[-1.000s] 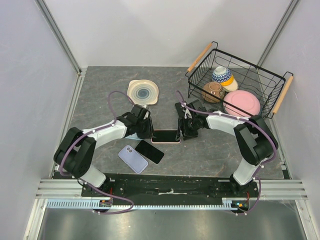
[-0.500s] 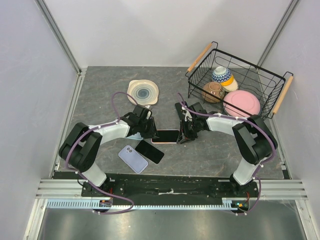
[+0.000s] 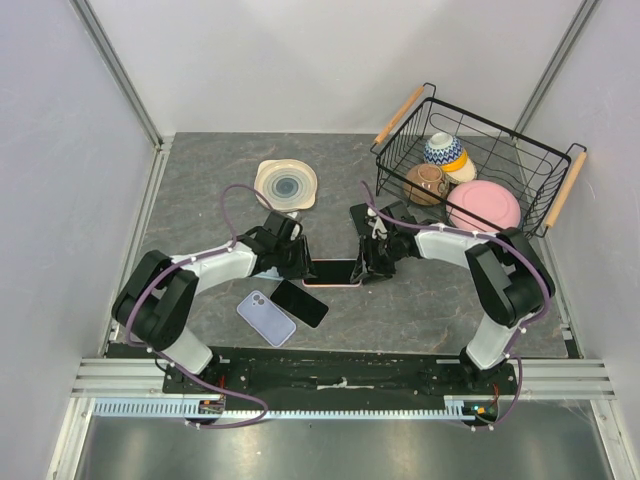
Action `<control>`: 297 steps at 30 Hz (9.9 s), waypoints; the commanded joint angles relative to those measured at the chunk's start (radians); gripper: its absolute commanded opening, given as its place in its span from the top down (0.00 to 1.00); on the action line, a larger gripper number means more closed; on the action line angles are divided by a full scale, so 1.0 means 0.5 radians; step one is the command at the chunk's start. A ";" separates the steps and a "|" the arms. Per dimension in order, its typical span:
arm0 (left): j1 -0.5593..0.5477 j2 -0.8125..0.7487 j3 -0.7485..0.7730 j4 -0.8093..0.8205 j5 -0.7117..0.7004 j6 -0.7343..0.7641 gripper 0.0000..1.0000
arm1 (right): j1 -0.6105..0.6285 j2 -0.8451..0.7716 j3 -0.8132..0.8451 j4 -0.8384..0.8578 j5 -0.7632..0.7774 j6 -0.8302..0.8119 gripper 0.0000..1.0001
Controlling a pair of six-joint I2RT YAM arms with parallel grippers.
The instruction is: Put the phone into the phone case
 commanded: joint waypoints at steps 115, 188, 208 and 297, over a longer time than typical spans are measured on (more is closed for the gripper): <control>-0.424 -0.773 0.021 -0.485 -0.823 -0.026 0.51 | 0.121 -1.260 1.168 -0.507 0.189 0.169 0.02; 0.411 0.634 1.040 -0.811 -0.188 0.394 0.98 | -0.198 -0.380 0.502 -0.504 0.337 -0.457 0.02; 0.147 0.533 0.795 -0.844 -0.077 0.263 0.98 | -0.219 -0.242 0.579 -0.516 0.340 -0.476 0.02; 0.107 0.319 0.733 -0.759 -0.212 0.318 0.98 | -0.216 -0.374 0.339 -0.372 0.373 -0.338 0.02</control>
